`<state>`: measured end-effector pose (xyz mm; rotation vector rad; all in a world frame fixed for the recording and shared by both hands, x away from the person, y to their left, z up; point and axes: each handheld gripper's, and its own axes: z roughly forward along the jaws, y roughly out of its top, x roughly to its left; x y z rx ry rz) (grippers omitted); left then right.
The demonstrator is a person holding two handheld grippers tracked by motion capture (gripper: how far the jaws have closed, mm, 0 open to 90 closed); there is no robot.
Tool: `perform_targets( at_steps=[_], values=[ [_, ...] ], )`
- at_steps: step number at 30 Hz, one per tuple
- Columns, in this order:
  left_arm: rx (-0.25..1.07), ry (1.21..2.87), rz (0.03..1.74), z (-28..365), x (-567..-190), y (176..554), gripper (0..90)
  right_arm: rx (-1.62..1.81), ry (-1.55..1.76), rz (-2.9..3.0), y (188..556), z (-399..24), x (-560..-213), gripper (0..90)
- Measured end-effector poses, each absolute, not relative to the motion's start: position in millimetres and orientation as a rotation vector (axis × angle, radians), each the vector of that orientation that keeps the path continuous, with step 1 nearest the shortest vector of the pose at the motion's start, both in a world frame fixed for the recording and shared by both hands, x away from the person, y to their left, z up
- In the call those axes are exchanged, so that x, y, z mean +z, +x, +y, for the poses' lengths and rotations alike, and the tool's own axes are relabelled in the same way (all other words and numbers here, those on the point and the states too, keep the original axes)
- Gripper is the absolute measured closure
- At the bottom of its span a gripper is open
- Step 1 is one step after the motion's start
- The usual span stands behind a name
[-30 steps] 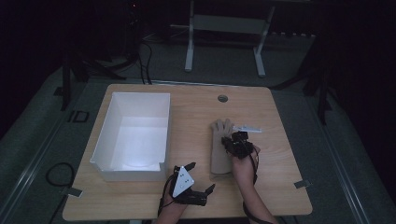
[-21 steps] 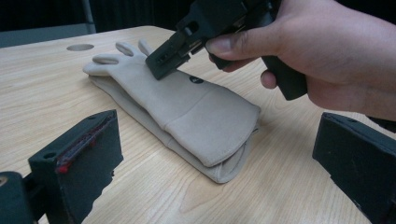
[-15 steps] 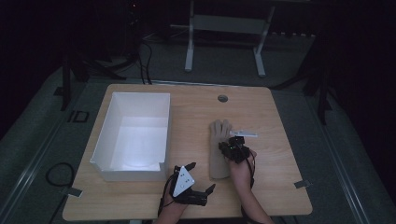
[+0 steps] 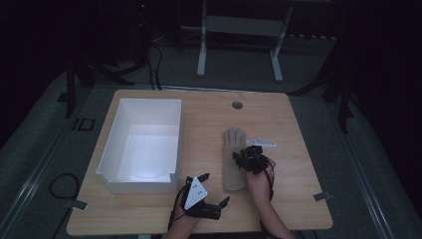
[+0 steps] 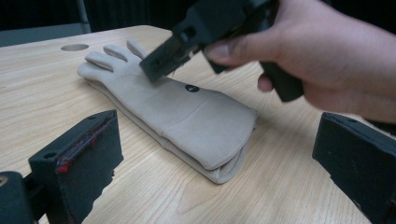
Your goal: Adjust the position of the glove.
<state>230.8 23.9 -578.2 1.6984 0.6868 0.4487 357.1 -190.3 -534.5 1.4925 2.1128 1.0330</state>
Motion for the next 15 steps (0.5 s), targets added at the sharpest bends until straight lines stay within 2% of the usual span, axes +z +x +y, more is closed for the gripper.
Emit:
perform_targets(
  at_steps=[2,3,8,15],
  values=[
    [0.455,1.705,0.679,23,-578,231,1.7,1.053,1.474,2.102,358,-196,-530,44.9],
    [0.455,1.711,0.674,23,-578,231,1.7,1.053,1.466,2.101,359,-200,-528,43.5],
    [0.461,1.724,0.661,22,-578,230,1.9,1.055,1.409,2.171,366,-216,-522,14.6],
    [0.423,1.704,0.645,21,-575,232,1.9,1.145,1.251,2.306,373,-235,-525,14.4]
  ],
)
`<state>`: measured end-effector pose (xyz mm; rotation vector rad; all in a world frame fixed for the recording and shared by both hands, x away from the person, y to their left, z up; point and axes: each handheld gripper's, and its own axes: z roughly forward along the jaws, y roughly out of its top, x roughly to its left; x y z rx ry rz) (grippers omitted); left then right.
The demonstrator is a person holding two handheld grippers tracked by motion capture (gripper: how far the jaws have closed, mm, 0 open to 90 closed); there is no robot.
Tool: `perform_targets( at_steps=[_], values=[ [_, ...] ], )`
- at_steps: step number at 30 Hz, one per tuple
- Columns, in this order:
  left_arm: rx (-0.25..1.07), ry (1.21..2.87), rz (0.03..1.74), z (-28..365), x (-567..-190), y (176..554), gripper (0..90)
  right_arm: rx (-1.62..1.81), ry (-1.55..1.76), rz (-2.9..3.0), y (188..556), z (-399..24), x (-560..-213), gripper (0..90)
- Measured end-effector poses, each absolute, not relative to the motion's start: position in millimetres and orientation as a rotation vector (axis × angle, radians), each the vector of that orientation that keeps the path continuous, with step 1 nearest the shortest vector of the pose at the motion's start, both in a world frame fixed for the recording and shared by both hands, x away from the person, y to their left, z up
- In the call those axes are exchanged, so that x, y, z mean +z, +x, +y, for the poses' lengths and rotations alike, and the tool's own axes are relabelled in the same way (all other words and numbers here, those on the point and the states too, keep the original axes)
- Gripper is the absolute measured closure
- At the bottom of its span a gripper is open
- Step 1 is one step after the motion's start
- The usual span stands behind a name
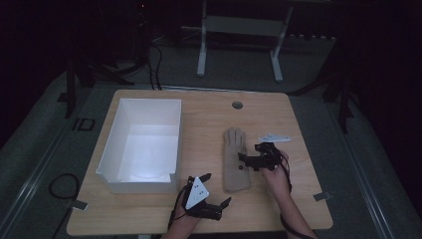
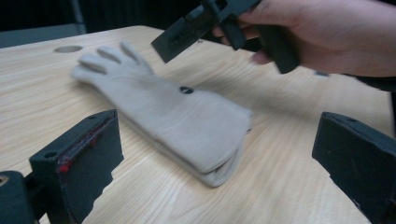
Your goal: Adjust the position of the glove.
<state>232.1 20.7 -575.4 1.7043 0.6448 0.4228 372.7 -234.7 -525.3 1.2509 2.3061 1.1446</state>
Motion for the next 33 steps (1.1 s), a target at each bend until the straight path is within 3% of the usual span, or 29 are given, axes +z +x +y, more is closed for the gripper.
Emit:
perform_targets(
  at_steps=[10,19,26,30,33],
  values=[
    [0.389,1.71,0.607,20,-567,244,1.9,1.179,1.118,2.454,375,-262,-518,13.9],
    [0.075,1.827,0.548,15,-568,267,4.7,1.28,1.088,2.461,380,-273,-506,11.0],
    [0.14,1.885,0.508,2,-564,276,14.7,1.25,1.095,2.402,397,-266,-504,36.2],
    [0.167,1.929,0.444,-9,-560,285,18.2,1.246,1.131,2.388,414,-255,-505,41.6],
    [0.163,1.973,0.406,-17,-560,291,25.9,1.271,1.151,2.378,425,-245,-507,42.9]
  ],
)
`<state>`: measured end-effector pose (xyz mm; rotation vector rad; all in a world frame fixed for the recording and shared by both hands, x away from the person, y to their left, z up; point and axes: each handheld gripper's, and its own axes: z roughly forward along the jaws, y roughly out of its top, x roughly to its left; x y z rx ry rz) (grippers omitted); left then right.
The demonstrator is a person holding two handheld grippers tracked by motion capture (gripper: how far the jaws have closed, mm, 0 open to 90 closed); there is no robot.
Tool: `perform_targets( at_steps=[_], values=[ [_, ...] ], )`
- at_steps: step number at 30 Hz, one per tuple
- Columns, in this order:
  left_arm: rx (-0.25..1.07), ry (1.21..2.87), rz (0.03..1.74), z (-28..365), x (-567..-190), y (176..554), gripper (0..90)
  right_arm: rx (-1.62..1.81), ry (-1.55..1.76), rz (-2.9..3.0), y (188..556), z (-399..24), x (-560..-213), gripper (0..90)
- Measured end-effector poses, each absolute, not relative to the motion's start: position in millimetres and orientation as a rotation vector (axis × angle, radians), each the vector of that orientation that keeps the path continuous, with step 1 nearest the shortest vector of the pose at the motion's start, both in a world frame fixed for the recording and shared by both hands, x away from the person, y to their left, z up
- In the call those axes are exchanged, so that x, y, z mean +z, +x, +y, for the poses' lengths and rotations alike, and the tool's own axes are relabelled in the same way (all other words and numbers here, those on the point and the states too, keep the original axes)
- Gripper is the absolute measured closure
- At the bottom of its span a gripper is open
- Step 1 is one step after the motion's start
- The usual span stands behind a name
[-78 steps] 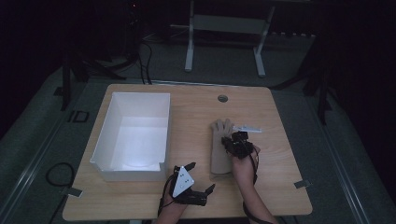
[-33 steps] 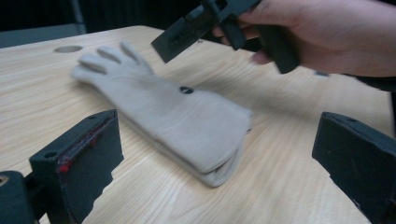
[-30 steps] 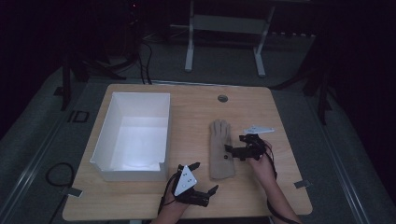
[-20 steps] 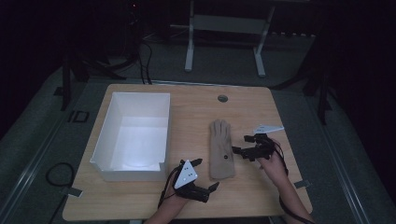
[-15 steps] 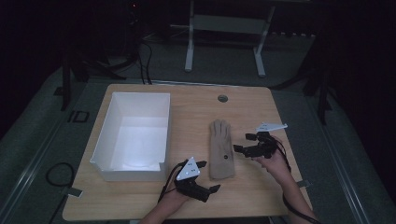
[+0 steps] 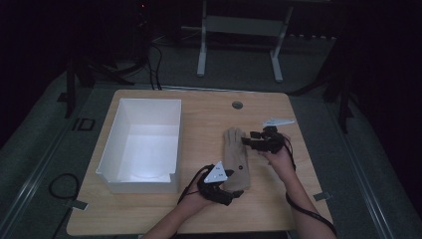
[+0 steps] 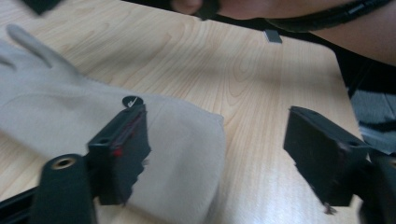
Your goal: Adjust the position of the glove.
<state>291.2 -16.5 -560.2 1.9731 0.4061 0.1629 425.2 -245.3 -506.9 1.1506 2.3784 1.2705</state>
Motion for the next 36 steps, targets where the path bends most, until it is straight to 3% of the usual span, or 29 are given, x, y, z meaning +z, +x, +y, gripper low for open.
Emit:
perform_targets(
  at_steps=[3,12,17,21,25,29,36],
  values=[
    [0.143,2.014,0.393,-22,-562,296,29.0,1.249,1.17,2.393,436,-237,-512,43.3],
    [0.087,2.07,0.414,-21,-571,307,36.0,1.088,1.29,2.478,456,-225,-544,29.7],
    [0.087,2.085,0.418,-15,-573,304,38.6,1.129,1.396,2.517,463,-227,-554,30.0],
    [0.1,2.102,0.422,-14,-574,303,38.6,1.162,1.376,2.571,463,-223,-555,49.4],
    [0.137,2.122,0.41,-16,-575,302,38.5,1.156,1.346,2.557,458,-218,-553,61.0],
    [0.237,2.126,0.362,-17,-573,295,38.6,1.139,1.32,2.53,454,-215,-552,63.9],
    [0.246,2.192,0.293,-17,-573,297,42.5,1.148,1.325,2.519,453,-216,-552,63.7]
  ],
)
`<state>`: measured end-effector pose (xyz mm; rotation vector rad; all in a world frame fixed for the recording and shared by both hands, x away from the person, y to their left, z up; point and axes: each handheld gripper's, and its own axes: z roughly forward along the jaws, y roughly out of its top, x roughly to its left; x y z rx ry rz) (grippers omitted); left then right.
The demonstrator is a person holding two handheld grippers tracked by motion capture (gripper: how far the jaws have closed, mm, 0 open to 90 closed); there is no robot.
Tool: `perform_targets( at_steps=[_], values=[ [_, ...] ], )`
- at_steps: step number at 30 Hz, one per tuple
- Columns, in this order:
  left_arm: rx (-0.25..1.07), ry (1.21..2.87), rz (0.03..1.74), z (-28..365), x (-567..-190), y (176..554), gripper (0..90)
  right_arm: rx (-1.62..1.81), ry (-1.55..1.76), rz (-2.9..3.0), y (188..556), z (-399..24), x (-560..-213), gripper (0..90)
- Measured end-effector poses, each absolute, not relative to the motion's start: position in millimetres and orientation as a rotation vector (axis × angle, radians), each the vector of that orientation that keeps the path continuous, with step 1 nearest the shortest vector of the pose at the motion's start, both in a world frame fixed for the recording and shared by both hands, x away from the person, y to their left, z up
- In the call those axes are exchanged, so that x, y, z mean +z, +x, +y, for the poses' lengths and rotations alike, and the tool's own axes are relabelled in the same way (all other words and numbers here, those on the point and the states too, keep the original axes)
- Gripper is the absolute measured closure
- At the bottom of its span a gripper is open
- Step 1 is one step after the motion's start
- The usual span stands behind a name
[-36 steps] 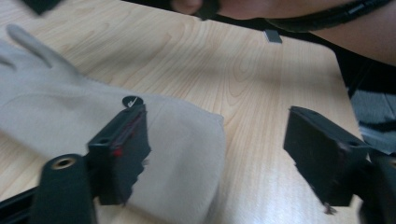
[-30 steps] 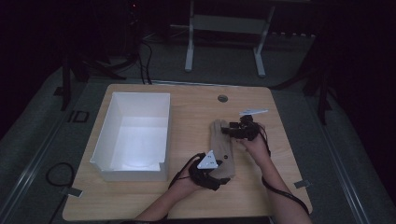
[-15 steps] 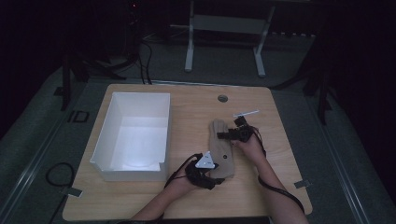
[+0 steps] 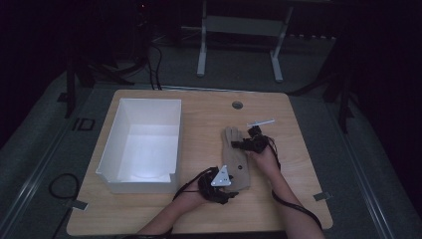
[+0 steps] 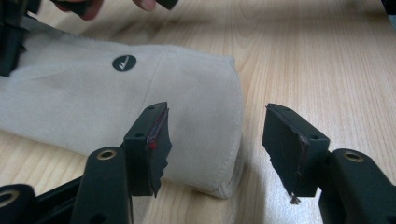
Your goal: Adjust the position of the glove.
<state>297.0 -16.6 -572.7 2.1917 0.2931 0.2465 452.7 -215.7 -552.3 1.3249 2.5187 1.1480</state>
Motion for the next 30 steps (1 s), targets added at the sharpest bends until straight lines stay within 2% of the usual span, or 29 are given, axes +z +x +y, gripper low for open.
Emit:
perform_targets(
  at_steps=[6,8,9,10,13,19,30],
  values=[
    [0.273,2.235,0.302,-21,-577,302,48.9,1.152,1.317,2.514,452,-216,-553,63.4],
    [0.302,2.242,0.288,-21,-577,303,54.6,1.15,1.313,2.512,452,-215,-553,63.4],
    [0.321,2.237,0.307,-20,-577,305,61.7,1.151,1.311,2.509,452,-215,-553,63.4],
    [0.305,2.225,0.333,-19,-577,307,70.5,1.152,1.314,2.507,451,-215,-553,63.4],
    [0.203,2.195,0.403,-15,-577,316,78.3,1.159,1.312,2.501,451,-216,-553,63.5],
    [0.027,2.158,0.485,-8,-576,329,81.3,1.216,1.37,2.51,453,-220,-555,65.1],
    [0.11,2.195,0.449,-12,-564,317,81.7,1.285,1.39,2.5,451,-224,-549,68.0]
  ],
)
